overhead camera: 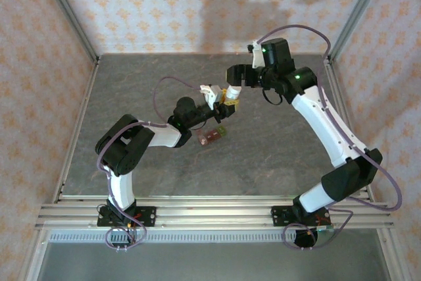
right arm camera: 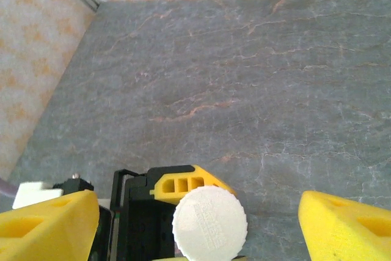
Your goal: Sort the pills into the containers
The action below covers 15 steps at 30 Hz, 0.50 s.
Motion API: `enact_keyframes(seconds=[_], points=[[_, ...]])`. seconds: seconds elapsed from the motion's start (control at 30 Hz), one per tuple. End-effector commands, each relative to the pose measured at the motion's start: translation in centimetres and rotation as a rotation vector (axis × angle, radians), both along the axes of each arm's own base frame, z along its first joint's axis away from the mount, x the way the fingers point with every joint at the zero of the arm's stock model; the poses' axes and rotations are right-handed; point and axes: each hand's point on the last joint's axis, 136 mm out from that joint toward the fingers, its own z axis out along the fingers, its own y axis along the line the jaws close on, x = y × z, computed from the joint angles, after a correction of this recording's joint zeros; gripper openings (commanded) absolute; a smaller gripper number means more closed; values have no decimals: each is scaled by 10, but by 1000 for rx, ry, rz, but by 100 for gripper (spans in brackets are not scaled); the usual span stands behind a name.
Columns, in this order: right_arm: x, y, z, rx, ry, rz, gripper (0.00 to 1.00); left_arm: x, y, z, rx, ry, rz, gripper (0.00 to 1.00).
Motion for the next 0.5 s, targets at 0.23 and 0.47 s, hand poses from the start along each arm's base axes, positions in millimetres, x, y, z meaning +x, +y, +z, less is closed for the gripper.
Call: enact_keyframes(seconds=[0.23,0.47], points=[[-2,7,-32,-77,58,118,77,-7,-1,39,-64,-89,-25,0],[1,9,-46,-81,96,126,67,-7,0,39,-62,-91,-22,0]])
